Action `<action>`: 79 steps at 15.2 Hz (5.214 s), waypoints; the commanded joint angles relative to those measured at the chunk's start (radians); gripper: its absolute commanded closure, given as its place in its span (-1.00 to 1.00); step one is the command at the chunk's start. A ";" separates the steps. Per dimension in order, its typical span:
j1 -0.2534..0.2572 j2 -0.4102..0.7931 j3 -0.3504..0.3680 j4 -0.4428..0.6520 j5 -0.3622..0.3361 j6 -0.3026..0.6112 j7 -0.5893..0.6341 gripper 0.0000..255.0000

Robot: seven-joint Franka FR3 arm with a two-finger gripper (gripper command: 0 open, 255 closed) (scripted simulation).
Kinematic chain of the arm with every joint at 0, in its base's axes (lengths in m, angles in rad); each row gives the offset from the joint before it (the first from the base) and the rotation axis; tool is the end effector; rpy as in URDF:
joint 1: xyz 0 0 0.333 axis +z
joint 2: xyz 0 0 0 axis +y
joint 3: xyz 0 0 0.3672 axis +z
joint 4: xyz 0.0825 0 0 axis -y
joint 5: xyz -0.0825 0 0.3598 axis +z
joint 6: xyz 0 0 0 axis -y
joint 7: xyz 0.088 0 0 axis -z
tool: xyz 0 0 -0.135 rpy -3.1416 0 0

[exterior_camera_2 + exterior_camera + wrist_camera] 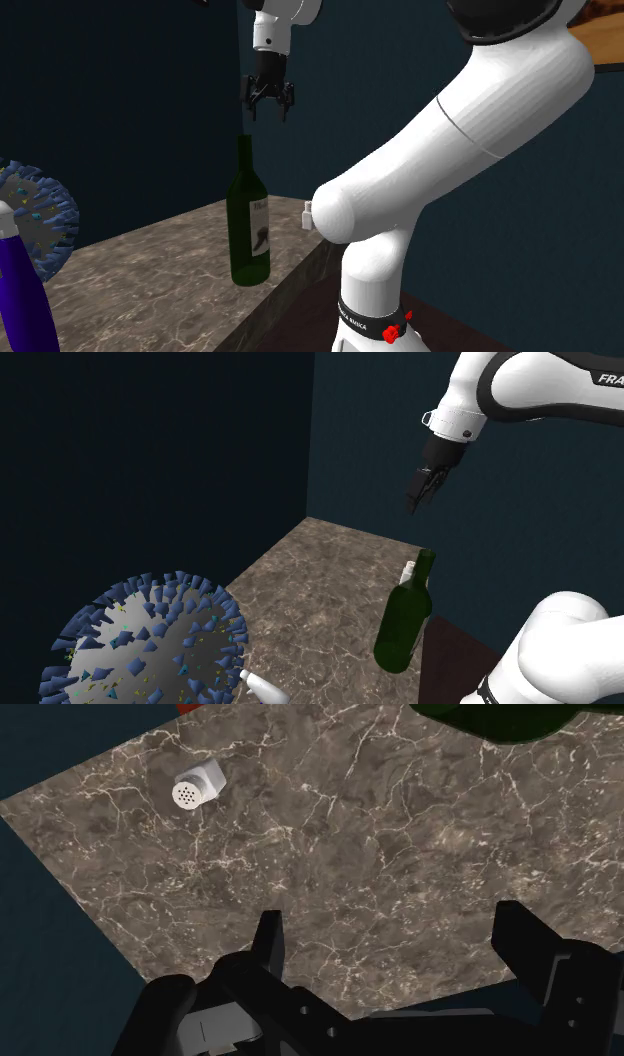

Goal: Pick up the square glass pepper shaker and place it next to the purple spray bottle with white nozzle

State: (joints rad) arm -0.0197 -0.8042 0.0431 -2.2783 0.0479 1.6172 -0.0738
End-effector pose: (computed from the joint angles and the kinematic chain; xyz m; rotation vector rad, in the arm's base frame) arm 0.2492 0.0184 0.6426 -3.1182 -0.1364 -0.2236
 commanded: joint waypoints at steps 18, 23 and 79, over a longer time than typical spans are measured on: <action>-0.110 0.218 -0.174 -0.294 -0.149 0.401 -0.161 -1.00; -0.147 0.350 -0.229 -0.324 -0.192 0.535 -0.204 -1.00; -0.143 0.267 -0.207 -0.084 -0.175 0.212 -0.220 1.00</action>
State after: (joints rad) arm -0.1632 -0.5382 -0.1639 -2.3752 -0.1282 1.8416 -0.2926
